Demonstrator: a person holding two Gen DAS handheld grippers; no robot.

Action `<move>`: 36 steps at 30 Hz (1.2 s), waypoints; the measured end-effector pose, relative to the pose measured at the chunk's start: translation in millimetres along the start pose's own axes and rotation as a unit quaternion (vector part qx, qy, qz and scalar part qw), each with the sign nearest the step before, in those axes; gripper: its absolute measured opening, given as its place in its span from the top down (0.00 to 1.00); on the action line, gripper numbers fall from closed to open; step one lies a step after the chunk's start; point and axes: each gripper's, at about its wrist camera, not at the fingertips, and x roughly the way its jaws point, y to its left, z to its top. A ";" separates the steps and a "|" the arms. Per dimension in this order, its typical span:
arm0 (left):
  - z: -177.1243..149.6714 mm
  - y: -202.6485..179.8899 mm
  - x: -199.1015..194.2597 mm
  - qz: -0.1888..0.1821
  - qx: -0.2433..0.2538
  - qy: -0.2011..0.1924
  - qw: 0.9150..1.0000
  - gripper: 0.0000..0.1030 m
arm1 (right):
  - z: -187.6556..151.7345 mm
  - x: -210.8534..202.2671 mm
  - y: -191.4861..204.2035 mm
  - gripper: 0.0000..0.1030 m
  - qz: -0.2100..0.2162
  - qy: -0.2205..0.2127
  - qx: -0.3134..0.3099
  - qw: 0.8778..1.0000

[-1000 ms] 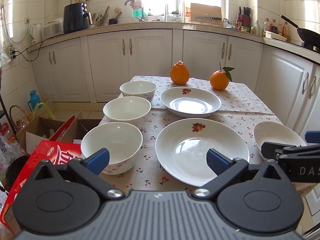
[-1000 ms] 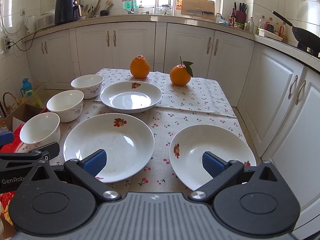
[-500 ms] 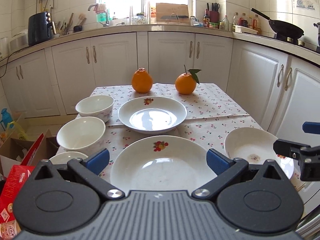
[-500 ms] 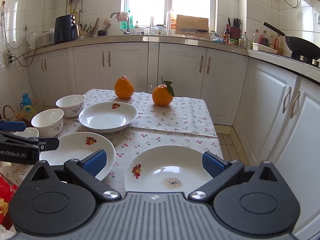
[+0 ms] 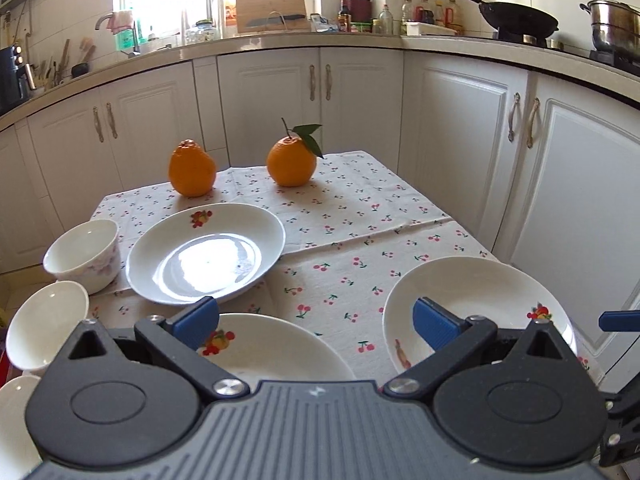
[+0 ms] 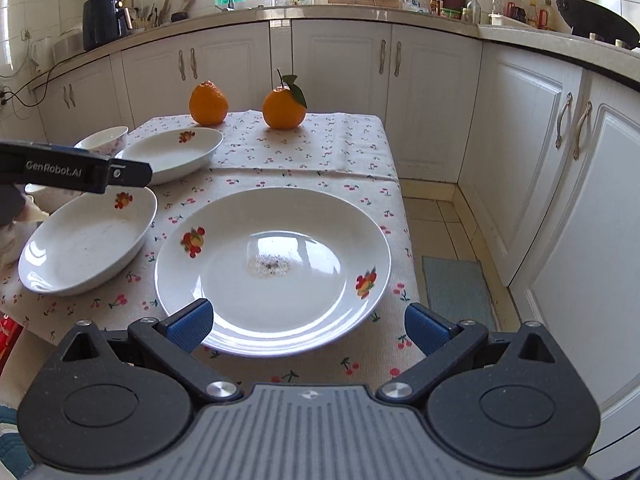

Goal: Organize plates and bowls

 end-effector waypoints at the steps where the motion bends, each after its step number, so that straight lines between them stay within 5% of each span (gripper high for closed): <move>1: 2.0 -3.0 4.7 -0.003 0.002 0.002 1.000 0.01 | -1.7 1.6 -1.3 0.00 0.001 0.001 0.000 1.000; 12: 20.6 -18.0 41.9 -0.065 0.036 0.038 0.997 0.01 | -11.5 7.7 -11.3 0.00 0.042 0.000 0.000 0.999; 19: 27.9 -33.9 61.1 -0.130 0.080 0.082 0.985 0.02 | -19.3 0.3 -19.5 0.00 0.076 -0.018 -0.010 0.997; 27: 26.6 -42.5 91.4 -0.162 0.112 0.146 0.969 0.13 | -18.3 19.8 -18.2 0.00 0.125 -0.017 -0.054 0.991; 36: 27.0 -50.0 112.2 -0.191 0.120 0.202 0.953 0.40 | -20.2 31.2 -26.1 0.00 0.127 -0.005 -0.099 0.987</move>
